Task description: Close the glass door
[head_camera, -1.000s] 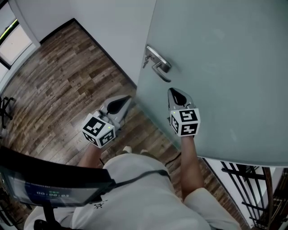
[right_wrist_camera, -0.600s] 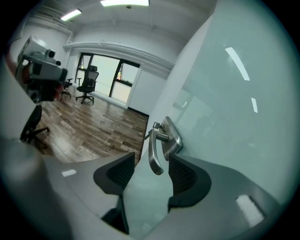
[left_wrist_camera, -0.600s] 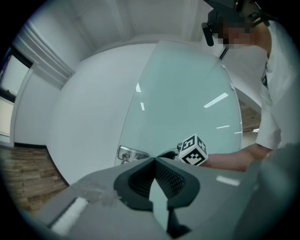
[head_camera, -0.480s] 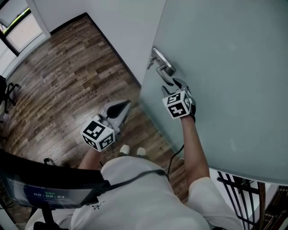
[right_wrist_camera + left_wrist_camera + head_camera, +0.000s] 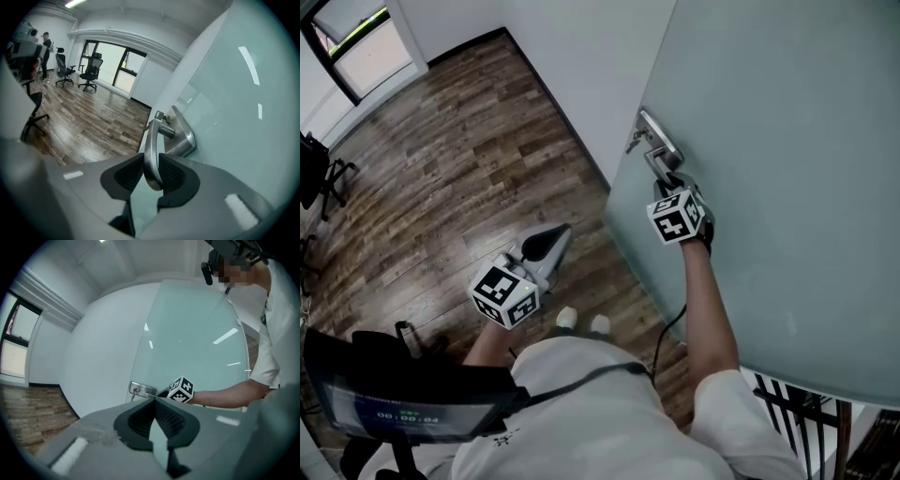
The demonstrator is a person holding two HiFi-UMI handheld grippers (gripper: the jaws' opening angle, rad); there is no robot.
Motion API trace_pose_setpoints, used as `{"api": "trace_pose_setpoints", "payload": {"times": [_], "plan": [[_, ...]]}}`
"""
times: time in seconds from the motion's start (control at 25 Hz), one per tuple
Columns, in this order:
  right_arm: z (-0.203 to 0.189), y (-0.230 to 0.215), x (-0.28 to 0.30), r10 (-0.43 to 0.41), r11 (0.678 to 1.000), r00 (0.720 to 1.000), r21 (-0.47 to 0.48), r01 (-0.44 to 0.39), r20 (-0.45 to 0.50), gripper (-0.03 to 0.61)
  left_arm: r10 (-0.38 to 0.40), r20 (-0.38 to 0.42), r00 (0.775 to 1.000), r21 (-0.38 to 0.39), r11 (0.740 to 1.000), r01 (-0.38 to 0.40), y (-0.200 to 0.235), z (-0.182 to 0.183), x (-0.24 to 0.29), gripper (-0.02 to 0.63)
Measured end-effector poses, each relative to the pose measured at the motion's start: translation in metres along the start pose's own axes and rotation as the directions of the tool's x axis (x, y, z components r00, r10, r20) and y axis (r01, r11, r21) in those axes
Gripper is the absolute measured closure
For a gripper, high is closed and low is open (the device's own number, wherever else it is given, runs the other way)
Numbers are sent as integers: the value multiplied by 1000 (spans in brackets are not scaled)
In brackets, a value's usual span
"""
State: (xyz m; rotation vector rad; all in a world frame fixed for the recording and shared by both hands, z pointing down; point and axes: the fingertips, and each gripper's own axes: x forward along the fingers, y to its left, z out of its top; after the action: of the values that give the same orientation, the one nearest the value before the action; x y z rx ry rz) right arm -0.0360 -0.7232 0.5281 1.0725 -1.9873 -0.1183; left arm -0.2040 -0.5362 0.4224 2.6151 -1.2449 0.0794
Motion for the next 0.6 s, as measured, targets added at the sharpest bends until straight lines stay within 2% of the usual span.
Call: {"api": "trace_pose_setpoints", "payload": {"times": [0.6], "plan": [[-1, 7, -3, 42, 999, 999, -8, -42, -3, 489, 12, 13, 1000, -2, 1000, -12, -2, -4, -19, 607]]}}
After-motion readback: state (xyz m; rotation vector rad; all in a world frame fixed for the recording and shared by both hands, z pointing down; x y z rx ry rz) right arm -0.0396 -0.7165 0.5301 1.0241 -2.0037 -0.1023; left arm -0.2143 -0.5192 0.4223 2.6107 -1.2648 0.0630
